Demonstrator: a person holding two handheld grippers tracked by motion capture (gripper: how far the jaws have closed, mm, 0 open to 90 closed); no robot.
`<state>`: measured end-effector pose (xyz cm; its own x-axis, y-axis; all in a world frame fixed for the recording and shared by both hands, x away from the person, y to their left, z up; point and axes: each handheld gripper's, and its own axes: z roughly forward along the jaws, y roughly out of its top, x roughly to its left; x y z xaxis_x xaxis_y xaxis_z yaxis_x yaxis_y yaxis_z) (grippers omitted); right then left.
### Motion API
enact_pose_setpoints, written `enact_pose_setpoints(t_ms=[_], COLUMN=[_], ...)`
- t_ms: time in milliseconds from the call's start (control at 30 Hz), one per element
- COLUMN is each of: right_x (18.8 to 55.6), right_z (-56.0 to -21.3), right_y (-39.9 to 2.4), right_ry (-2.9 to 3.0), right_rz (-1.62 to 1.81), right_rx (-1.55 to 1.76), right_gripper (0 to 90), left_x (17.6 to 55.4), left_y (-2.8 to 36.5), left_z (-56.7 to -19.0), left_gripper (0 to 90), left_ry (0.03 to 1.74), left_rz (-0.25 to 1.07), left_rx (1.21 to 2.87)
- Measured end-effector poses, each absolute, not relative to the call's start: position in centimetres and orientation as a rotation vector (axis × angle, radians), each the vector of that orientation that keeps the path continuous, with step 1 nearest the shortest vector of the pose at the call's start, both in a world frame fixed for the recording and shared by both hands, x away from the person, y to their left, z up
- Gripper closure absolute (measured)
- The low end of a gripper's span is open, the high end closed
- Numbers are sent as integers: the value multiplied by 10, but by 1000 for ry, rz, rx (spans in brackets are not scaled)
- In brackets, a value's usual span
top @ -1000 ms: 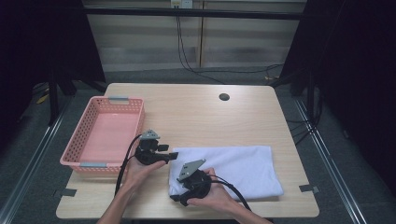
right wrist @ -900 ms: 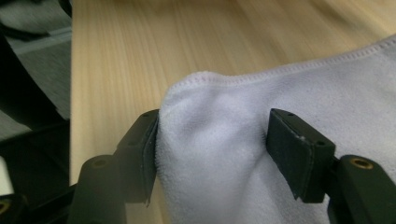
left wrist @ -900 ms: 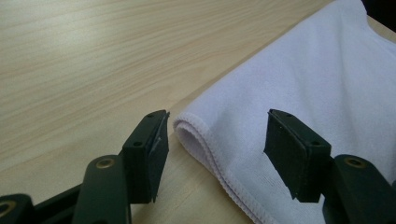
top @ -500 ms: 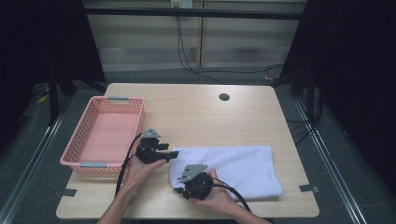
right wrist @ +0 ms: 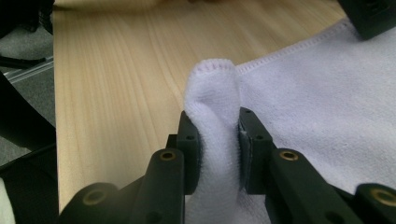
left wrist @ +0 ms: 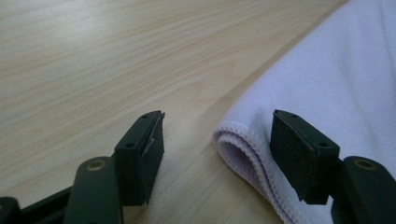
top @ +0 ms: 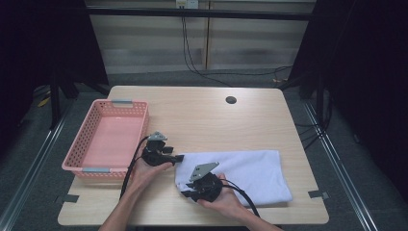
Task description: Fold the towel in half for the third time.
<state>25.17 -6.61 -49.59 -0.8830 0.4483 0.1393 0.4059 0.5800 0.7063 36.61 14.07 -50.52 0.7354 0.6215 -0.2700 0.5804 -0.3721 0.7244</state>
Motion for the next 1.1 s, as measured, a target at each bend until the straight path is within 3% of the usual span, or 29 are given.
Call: enact_pose_setpoints(t_ms=[233,367,467,567,733,1100], right_x=[253,253,253,254,256,258], right_z=[-496,-496,-495,-493,-481,-451], right_y=[-66,-66,-66,-67,-72,-88], right_ry=[2749,2748,2753,2761,2728,2639], right_rz=[1214,1213,1206,1226,1275,1416], right_rx=[749,751,753,762,779,825], right_gripper=[739,739,742,746,746,744], left_x=[363,356,357,358,361,366], left_y=[131,118,119,120,128,127], left_z=[-505,-504,-505,-505,-497,-463], left_gripper=[391,521,686,760,768,761], left_ry=[836,746,734,770,826,813], left_rz=[27,86,10,-30,-97,-76], left_rx=[2116,2181,2162,2123,1997,1943])
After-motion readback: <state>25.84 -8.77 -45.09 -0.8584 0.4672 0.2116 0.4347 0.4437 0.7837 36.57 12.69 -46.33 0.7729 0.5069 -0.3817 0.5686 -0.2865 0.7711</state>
